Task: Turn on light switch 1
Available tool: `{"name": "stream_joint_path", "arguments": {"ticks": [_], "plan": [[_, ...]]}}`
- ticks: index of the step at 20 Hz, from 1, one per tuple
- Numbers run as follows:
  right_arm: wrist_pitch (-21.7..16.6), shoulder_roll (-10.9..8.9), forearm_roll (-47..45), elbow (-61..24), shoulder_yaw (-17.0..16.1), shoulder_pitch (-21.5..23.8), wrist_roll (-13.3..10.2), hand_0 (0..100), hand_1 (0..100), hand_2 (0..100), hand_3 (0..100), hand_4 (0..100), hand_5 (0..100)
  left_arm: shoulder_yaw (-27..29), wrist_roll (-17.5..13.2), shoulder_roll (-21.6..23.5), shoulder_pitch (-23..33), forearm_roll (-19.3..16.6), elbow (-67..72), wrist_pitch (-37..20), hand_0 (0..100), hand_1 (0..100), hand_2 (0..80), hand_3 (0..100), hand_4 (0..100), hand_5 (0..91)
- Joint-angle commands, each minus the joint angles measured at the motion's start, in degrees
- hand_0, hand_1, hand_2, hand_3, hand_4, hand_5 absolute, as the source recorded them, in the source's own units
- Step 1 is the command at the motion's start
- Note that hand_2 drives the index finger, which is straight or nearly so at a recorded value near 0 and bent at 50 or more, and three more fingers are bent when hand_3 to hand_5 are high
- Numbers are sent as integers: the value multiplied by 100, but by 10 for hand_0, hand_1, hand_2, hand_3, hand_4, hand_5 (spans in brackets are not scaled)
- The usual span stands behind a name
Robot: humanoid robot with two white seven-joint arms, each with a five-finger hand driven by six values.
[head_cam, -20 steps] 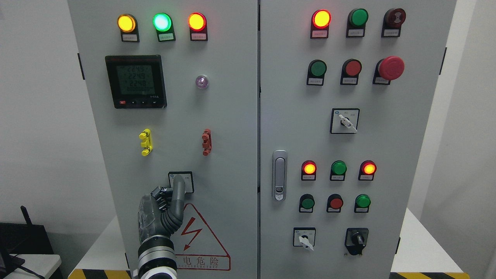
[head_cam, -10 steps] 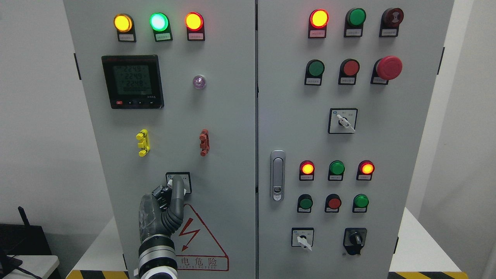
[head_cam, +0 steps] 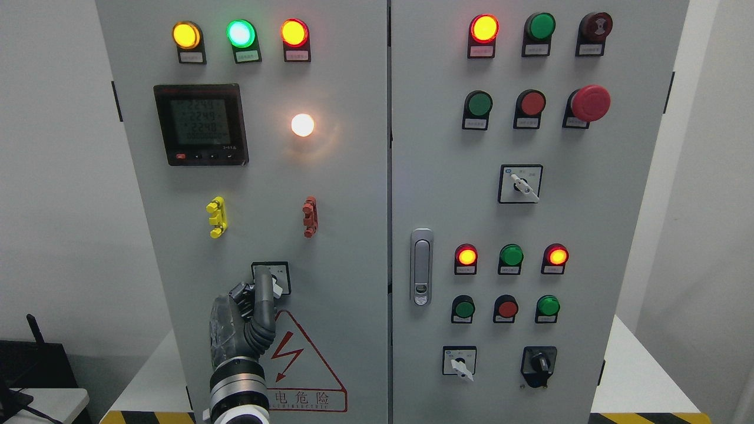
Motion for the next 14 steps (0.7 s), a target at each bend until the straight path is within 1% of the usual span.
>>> {"name": "stream_joint_path", "arguments": {"ticks": [1,11,14], "plan": [[5,4,-141,0,97,4,-4,120,389,0,0,0,0,10,4,0,10,0,-1,25,470,127,505,857,977,877],[5,-5,-141,0,97,4,-4,120,389,0,0,0,0,1,-5,0,10,0,-1,16,489,117,512,863,978,877],[-3,4,-141,0,97,4,-4,120,389,0,0,0,0,10,-5,0,10,0,-1,16,461,109,513,862,978,877]]}}
